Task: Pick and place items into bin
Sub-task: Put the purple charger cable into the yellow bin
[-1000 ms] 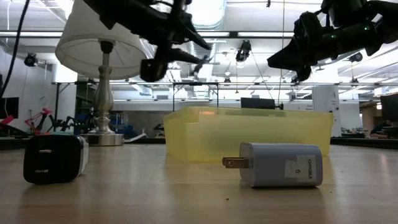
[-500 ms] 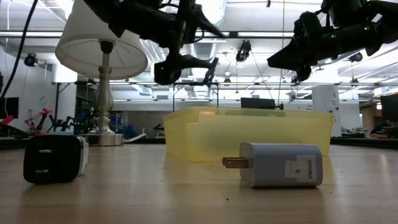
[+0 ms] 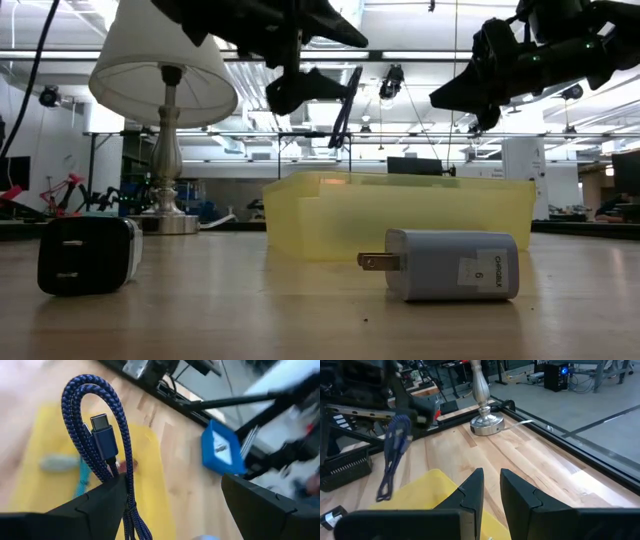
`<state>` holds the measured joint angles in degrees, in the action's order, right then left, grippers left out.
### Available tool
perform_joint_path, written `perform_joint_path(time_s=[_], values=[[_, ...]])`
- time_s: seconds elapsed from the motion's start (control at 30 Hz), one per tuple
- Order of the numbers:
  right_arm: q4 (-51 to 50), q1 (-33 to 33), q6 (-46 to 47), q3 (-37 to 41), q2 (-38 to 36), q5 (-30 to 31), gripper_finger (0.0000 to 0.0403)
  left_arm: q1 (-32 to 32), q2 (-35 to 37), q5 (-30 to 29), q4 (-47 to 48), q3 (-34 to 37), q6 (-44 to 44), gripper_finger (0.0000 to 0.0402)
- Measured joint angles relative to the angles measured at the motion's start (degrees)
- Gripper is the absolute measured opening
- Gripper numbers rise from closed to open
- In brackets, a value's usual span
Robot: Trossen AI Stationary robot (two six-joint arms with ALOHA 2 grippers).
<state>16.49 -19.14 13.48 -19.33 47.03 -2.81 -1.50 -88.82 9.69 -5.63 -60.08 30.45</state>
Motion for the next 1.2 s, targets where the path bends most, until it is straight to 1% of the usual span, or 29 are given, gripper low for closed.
perform_joint_path(time_s=[0.1, 0.2, 0.33, 0.4, 0.43, 0.57, 0.67, 0.73, 0.83, 0.97, 1.03, 1.1, 1.2], values=[[0.7, 0.0, 0.0, 0.0, 0.0, 0.0, 0.0054, 0.0, 0.0, -1.7, 2.4, -1.8, -8.3, 0.0303], [1.2, 0.0, 0.0, 0.0, 0.0, 0.0, 0.0054, 0.0, 0.0, -3.4, 7.6, -3.5, -14.4, 0.0303], [2.3, 0.0, 0.6, 0.0, 0.0, 0.0, 0.0054, 0.0, 0.0, -3.7, 18.5, -5.6, -19.2, 0.0303], [3.3, 0.0, 3.8, 0.0, 0.0, -0.2, 0.0054, 0.0, -0.1, -3.6, 22.8, -6.5, -21.1, 0.0303], [4.1, 0.0, 5.5, 0.0, 0.0, -0.7, 0.0054, 0.0, -0.1, -3.7, 23.5, -6.7, -21.8, 0.0303], [8.0, 0.1, 10.4, 0.0, 0.4, -7.4, 0.0054, 0.0, -0.1, -5.8, 22.7, -7.1, -22.3, 0.0303], [8.6, 0.1, 15.0, 0.0, 1.3, -7.9, 0.0059, 0.0, -0.1, -8.2, 22.6, -7.2, -22.3, 0.0303], [8.9, 0.1, 16.6, 0.0, 2.3, -7.8, 0.0074, -0.1, -0.1, -9.7, 22.6, -7.2, -22.3, 0.0303], [12.0, 0.3, 18.5, 0.0, 4.4, -8.3, 0.0112, 0.0, -0.1, -10.7, 22.5, -7.2, -22.3, 0.0303], [19.8, 1.5, 21.9, 0.0, 8.6, -8.4, 0.0173, 0.0, -0.1, -11.2, 22.3, -7.2, -22.3, 0.0303], [24.3, 2.2, 23.5, 0.0, 11.3, -8.5, 0.0197, 0.0, -0.1, -11.6, 22.0, -7.2, -22.3, 0.0303], [28.3, 3.0, 24.7, -0.2, 14.3, -8.4, 0.0212, -0.1, -0.1, -11.6, 21.5, -7.2, -22.3, 0.0303], [30.1, 4.4, 25.9, -2.4, 18.9, -8.5, 0.0223, 0.0, -0.1, -11.6, 20.6, -7.2, -22.3, 0.0303]])
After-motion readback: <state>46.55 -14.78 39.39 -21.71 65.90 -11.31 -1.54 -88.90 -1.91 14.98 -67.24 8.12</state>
